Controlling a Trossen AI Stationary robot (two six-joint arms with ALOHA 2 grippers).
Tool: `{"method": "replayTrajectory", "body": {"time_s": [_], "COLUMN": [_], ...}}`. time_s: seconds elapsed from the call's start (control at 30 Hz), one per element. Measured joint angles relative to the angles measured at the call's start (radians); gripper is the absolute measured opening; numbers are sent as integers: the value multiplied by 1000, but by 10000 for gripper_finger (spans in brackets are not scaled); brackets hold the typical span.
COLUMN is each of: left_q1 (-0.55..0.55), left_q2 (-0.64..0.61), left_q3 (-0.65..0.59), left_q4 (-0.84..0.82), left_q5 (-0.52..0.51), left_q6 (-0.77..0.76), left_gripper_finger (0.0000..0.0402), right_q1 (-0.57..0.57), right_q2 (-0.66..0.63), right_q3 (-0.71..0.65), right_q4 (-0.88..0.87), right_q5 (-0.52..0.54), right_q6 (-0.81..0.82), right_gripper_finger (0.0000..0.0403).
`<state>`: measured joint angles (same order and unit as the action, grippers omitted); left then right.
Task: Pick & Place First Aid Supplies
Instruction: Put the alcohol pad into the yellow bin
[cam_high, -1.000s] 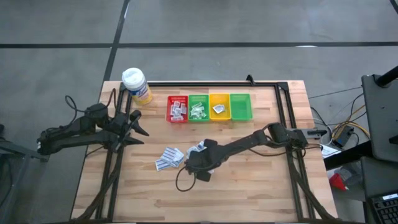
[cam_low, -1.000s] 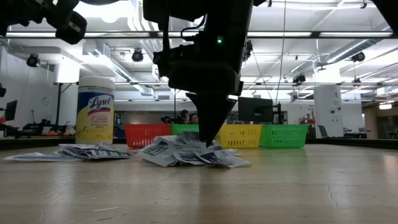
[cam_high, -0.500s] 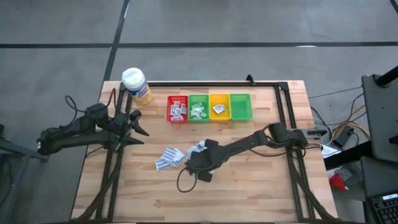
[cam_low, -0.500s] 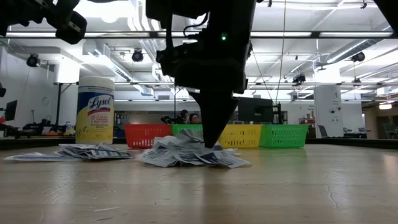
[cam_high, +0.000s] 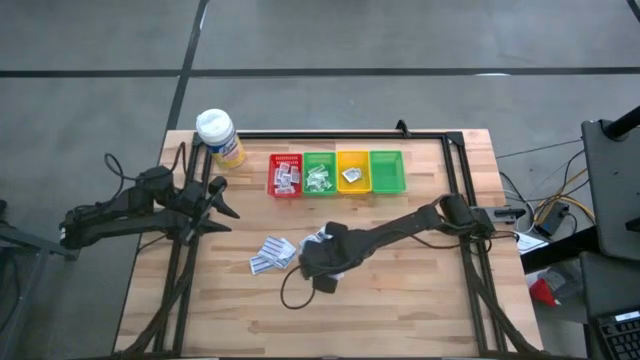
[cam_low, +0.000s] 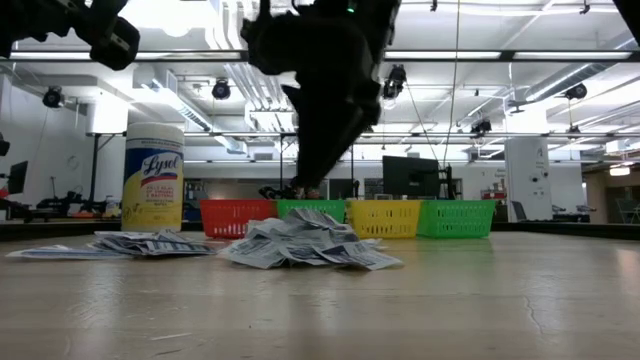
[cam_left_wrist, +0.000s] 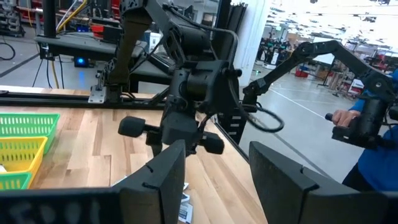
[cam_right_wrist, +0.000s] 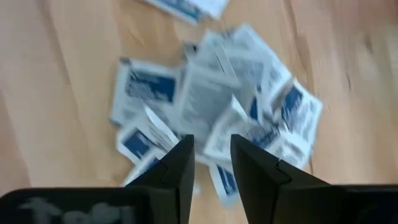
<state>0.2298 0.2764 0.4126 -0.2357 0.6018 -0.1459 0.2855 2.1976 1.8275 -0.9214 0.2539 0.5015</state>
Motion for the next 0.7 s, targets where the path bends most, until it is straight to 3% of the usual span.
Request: {"method": "replayTrajectory", "body": {"time_s": [0.7], "left_q1": [0], "left_q2": [0], "left_q3": [0], "left_q4": [52], "left_q5": [0], "left_q6": [-2], "left_gripper_finger": [175], "right_q1": [-28], "right_q2": [23], "right_q3": [0], "right_q4": [38], "right_q5": [1], "right_q6": [64], "right_gripper_finger": [160]}}
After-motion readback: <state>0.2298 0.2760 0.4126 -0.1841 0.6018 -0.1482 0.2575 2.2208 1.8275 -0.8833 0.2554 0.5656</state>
